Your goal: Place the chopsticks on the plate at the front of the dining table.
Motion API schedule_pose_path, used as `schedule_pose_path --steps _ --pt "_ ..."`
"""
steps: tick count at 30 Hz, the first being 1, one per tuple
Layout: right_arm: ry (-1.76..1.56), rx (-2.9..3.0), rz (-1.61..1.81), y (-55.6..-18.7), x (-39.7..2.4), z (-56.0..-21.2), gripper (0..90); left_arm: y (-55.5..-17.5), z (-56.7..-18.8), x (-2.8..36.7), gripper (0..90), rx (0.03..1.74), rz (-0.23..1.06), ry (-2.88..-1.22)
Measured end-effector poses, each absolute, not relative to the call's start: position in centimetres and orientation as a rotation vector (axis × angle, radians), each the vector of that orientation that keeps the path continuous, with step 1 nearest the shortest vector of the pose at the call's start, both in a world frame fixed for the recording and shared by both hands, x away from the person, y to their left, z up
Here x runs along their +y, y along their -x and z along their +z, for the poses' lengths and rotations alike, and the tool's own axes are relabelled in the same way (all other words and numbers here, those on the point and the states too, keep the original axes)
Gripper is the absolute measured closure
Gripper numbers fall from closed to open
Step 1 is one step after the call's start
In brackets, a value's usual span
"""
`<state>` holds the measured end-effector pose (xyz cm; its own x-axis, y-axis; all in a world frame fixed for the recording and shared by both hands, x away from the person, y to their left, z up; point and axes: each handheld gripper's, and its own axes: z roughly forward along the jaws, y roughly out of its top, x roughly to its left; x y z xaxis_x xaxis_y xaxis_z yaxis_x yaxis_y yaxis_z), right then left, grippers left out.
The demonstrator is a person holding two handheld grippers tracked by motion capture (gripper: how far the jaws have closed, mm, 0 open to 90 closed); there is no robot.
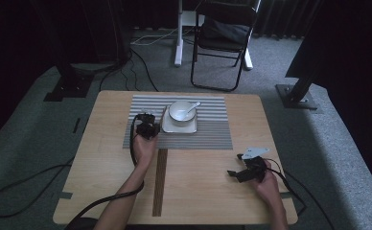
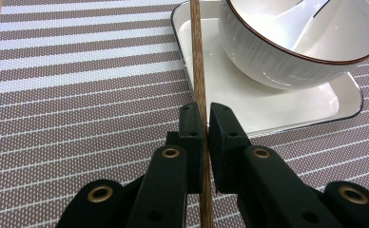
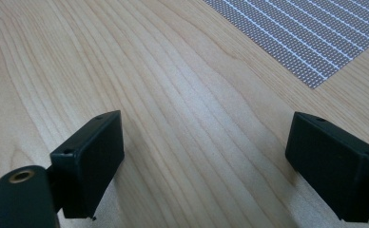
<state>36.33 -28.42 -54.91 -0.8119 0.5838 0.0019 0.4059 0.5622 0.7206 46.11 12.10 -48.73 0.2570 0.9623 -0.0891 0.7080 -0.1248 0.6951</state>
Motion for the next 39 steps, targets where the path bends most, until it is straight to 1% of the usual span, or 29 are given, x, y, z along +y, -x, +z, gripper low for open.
schedule_pose_path --steps 11,39 --pt "-0.826 2.56 1.09 -36.3 -28.4 -54.9 12.1 -46.9 -49.0 11.5 84.3 1.518 0.492 -1.892" --pt "-0.826 2.56 1.09 -36.3 -28.4 -54.9 12.1 -48.2 -48.9 11.0 84.3 1.536 0.486 -1.882"
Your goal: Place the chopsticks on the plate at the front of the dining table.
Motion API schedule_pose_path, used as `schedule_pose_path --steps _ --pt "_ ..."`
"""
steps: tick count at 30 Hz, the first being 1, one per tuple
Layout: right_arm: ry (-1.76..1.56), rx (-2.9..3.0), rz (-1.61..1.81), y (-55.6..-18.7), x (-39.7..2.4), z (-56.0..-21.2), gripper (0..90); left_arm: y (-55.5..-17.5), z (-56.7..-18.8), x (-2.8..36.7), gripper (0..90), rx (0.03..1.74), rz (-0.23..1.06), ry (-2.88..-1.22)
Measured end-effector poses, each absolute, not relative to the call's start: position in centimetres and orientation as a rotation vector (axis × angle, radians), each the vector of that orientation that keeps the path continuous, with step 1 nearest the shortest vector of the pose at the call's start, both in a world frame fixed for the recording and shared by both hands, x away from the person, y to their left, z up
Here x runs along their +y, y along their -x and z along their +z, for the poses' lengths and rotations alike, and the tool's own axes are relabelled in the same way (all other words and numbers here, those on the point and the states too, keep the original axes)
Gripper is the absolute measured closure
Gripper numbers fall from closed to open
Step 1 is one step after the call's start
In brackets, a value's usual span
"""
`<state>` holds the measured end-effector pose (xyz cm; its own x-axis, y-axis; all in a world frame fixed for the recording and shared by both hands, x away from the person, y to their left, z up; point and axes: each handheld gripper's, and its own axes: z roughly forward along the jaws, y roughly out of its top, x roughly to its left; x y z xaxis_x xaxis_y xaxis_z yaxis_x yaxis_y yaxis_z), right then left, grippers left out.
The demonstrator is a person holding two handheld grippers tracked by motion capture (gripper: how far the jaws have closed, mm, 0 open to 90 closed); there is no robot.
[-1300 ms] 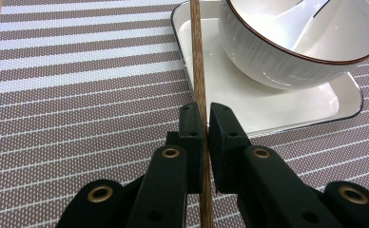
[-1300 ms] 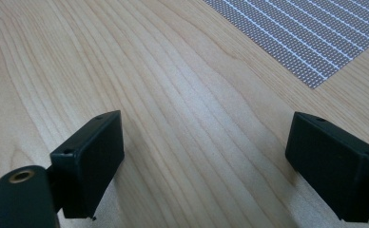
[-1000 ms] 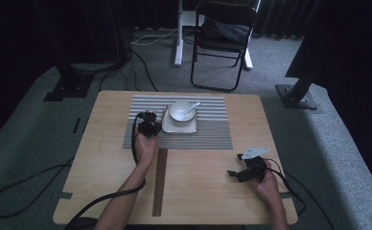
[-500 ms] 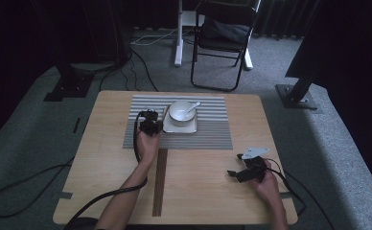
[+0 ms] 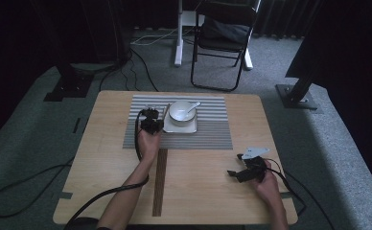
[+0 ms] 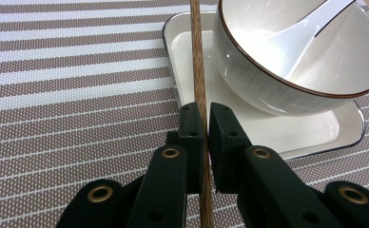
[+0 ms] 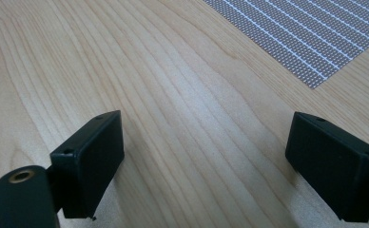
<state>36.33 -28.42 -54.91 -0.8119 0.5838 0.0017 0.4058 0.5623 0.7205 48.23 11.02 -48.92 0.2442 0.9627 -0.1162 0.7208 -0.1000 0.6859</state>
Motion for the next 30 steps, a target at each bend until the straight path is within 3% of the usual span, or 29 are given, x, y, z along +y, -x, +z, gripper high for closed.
schedule_pose_path --steps 30 --pt "-0.826 2.56 1.09 -36.3 -28.4 -54.9 12.1 -49.5 -50.4 10.8 84.1 1.581 0.46 -1.88"
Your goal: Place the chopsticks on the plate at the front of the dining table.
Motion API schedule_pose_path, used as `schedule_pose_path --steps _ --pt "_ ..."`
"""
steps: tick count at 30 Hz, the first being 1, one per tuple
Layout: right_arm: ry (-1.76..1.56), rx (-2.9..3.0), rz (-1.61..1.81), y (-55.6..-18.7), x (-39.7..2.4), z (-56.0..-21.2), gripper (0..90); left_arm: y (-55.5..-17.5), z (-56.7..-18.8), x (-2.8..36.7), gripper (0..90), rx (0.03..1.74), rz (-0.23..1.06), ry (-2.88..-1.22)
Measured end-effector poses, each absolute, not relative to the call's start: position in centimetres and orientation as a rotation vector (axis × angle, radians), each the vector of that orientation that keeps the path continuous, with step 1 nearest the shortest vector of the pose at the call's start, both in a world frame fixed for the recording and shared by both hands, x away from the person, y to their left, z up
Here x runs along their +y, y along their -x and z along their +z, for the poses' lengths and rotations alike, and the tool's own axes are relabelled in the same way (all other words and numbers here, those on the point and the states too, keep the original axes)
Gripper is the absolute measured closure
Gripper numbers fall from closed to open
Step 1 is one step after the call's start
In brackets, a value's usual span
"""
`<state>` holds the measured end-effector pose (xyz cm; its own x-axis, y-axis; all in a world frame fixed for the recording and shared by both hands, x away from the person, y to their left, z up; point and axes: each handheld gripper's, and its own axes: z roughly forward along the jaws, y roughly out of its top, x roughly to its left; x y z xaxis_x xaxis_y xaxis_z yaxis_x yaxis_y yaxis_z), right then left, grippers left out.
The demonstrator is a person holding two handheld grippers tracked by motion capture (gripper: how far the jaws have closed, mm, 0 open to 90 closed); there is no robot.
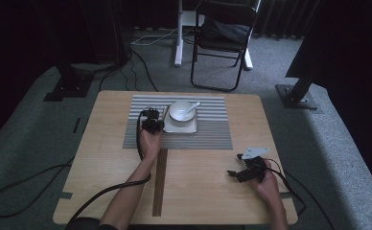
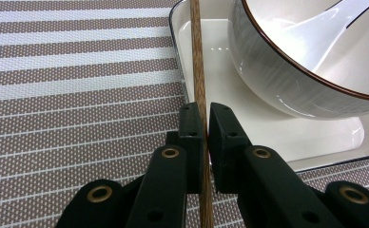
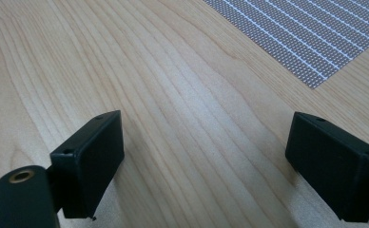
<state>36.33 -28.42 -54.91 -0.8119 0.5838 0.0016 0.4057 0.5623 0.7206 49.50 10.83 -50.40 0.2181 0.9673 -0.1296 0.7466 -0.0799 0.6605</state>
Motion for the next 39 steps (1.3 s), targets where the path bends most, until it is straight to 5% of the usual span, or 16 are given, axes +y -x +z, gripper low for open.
schedule_pose_path --steps 39 --pt "-0.825 2.56 1.09 -36.3 -28.4 -54.9 12.1 -51.2 -51.3 10.4 83.7 1.617 0.431 -1.819"
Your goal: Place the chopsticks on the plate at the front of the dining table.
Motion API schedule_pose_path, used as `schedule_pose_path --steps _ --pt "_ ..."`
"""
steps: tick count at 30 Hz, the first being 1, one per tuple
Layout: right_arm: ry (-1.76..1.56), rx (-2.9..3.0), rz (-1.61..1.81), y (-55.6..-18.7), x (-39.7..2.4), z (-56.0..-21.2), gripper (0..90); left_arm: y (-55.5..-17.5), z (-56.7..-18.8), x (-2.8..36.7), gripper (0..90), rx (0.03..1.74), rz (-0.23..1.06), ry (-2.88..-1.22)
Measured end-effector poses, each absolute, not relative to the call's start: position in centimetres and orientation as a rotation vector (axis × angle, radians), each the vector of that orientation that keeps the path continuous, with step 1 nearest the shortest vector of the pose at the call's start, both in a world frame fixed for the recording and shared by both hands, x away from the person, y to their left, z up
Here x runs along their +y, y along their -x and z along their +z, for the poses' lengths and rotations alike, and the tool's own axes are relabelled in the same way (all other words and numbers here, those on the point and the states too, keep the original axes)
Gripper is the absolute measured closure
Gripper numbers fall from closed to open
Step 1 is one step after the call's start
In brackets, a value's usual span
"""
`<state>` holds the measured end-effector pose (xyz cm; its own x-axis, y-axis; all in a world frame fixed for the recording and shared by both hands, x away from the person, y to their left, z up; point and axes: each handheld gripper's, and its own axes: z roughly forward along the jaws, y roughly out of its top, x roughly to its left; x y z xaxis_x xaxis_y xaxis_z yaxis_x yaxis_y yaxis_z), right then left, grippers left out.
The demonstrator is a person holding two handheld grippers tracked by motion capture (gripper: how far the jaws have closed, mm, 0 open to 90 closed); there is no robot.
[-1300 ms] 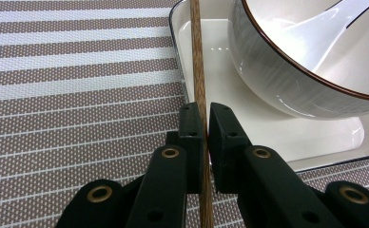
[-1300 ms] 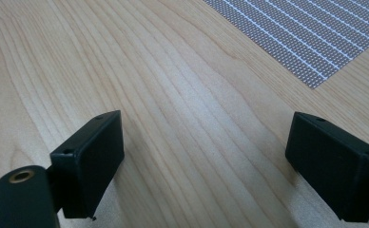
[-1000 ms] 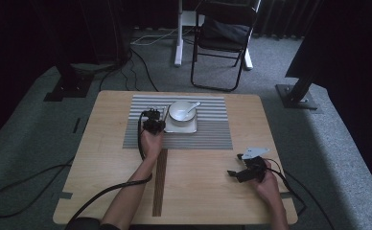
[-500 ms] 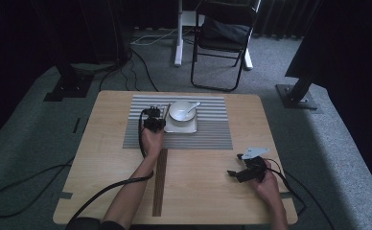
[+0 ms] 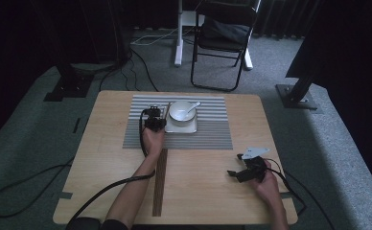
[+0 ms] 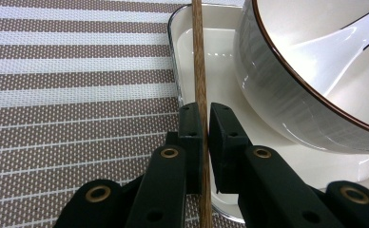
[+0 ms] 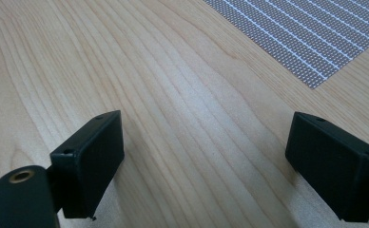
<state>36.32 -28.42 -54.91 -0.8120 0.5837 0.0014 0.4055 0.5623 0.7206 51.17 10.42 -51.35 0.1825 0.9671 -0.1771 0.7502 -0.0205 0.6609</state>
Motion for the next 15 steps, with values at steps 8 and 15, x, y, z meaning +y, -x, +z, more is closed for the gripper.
schedule_pose_path --steps 8,15 --pt "-0.826 2.56 1.09 -36.32 -28.42 -54.91 12.1 -51.42 -51.34 10.4 83.7 1.621 0.428 -1.815" --pt "-0.825 2.56 1.09 -36.32 -28.42 -54.92 12.2 -51.65 -51.29 10.04 83.7 1.631 0.418 -1.801"
